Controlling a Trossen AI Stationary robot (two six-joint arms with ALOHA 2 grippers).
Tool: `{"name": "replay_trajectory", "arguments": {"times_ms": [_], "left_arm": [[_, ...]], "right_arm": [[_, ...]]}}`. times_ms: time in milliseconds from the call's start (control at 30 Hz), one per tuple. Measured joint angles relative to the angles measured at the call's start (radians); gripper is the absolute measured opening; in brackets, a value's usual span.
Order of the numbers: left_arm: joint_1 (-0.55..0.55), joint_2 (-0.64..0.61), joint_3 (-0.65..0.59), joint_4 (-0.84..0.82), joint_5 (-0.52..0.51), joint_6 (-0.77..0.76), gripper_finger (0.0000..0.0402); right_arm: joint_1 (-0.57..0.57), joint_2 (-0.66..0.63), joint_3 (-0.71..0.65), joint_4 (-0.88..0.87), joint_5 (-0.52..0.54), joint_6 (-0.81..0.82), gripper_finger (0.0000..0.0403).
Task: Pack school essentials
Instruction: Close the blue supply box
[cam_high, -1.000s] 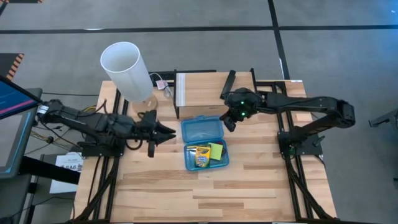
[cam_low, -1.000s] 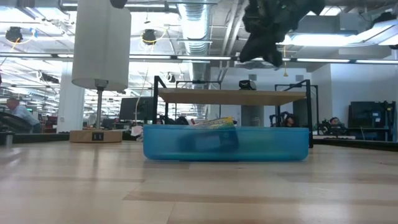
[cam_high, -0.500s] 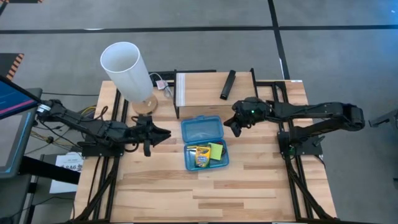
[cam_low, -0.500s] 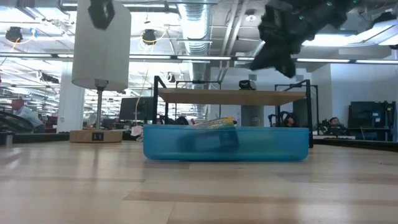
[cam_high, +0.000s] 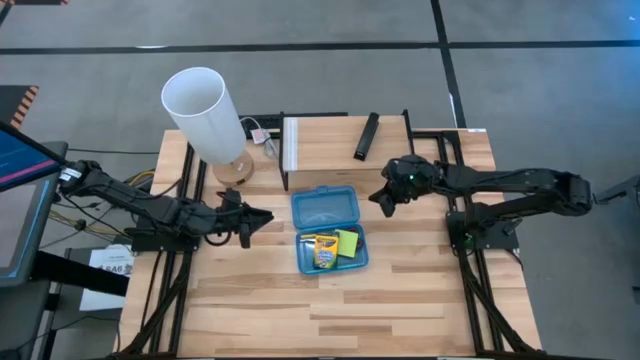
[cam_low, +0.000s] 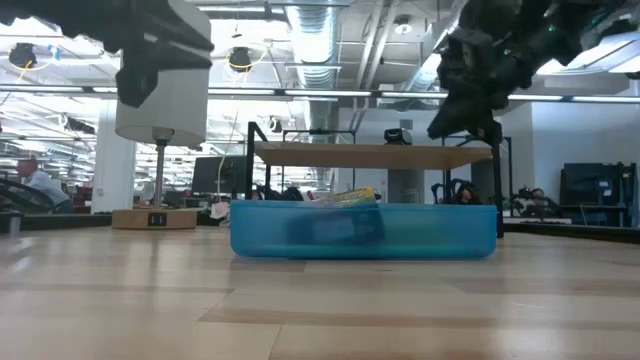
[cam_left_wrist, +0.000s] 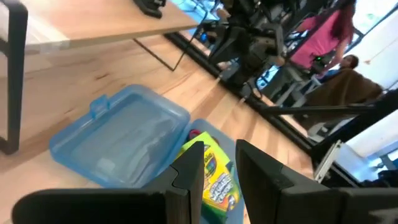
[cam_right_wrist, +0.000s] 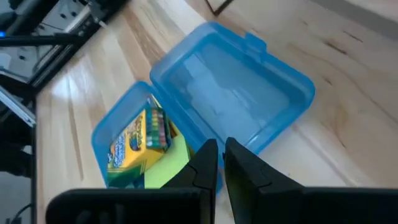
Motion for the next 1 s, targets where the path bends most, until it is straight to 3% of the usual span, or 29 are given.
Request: {"name": "replay_trajectory", "arguments": {"times_ms": [167, 467, 1000], "left_arm": [[0.000, 0.015, 0.000, -0.022, -0.002, -0.004, 0.0080], [0.000, 0.015, 0.000, -0.072, 0.003, -0.082, 0.0080], [0.037, 0.015, 0.000, -0.149, -0.027, -0.063, 0.0080]], "right_arm": [[-0.020, 0.010, -0.021, -0.014, -0.051, 0.002, 0.0052], [-0.055, 0.010, -0.019, -0.001, -0.049, -0.005, 0.0052], [-0.110, 0.069, -0.018, -0.011, -0.073, -0.051, 0.0052]]}}
